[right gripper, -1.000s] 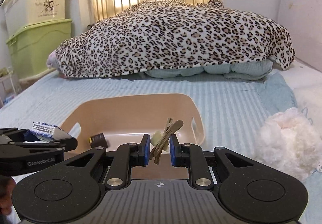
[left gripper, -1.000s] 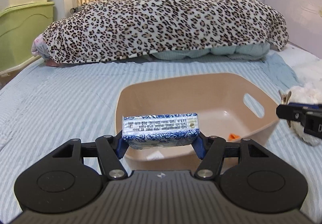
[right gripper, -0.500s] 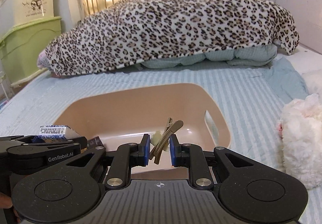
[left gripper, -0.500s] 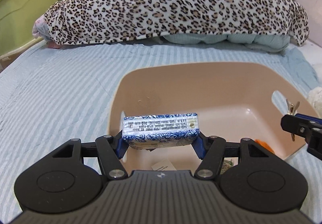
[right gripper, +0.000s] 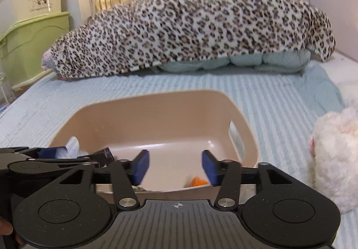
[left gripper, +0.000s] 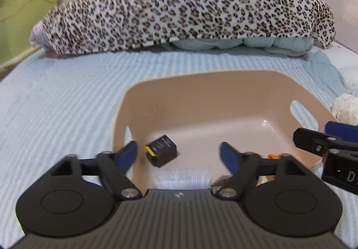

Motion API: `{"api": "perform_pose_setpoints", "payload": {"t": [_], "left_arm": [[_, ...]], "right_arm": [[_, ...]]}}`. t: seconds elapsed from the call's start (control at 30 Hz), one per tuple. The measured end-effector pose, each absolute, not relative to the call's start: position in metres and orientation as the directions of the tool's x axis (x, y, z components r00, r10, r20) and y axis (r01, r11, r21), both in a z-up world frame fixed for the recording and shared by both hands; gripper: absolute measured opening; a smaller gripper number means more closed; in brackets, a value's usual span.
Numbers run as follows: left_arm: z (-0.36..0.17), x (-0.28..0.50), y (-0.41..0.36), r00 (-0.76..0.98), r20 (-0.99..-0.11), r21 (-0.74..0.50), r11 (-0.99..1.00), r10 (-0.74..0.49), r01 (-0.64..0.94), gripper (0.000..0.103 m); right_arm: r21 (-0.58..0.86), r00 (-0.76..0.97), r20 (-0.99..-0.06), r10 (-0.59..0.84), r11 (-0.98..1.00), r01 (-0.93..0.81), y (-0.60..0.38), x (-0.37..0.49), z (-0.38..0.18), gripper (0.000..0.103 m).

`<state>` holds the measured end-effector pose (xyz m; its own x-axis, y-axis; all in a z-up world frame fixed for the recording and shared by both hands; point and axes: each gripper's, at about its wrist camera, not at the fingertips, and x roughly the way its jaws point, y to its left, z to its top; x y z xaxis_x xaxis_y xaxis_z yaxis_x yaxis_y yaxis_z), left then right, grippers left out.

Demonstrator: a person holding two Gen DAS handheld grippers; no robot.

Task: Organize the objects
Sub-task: 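Carry both items over the basket and open both tools to drop them, then grasp the floral scrunchie with the left tool while the right tool grasps the star-printed box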

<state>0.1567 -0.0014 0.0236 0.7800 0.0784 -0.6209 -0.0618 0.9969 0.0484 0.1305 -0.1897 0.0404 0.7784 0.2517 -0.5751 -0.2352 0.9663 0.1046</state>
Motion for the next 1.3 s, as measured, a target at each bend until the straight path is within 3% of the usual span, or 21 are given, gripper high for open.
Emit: {"api": "perform_pose_setpoints", "payload": {"t": [0.03, 0.33, 0.6, 0.83, 1.3], "left_arm": [[0.027, 0.153, -0.002, 0.784, -0.616, 0.051, 0.997, 0.081, -0.063, 0.093], [0.039, 0.127, -0.004, 0.766, -0.64, 0.047, 0.998, 0.066, -0.046, 0.093], [0.04, 0.099, -0.005, 0.718, -0.695, 0.058, 0.998, 0.034, 0.01, 0.093], [0.02, 0.091, -0.011, 0.624, -0.781, 0.065, 0.997, 0.021, 0.048, 0.093], [-0.043, 0.107, -0.039, 0.516, -0.856, 0.041, 0.996, -0.004, 0.076, 0.093]], "right_arm": [[0.102, 0.78, -0.572, 0.254, 0.966, -0.239, -0.192, 0.128, 0.043, 0.064], [0.111, 0.773, -0.572, 0.274, 0.96, -0.258, -0.218, 0.102, 0.061, 0.072], [0.059, 0.708, -0.655, 0.265, 0.951, -0.302, -0.235, 0.086, 0.05, 0.075], [0.01, 0.6, -0.763, 0.24, 0.933, -0.36, -0.226, 0.081, 0.023, 0.079], [-0.068, 0.518, -0.847, 0.122, 0.941, -0.333, -0.214, 0.092, -0.017, 0.079]]}}
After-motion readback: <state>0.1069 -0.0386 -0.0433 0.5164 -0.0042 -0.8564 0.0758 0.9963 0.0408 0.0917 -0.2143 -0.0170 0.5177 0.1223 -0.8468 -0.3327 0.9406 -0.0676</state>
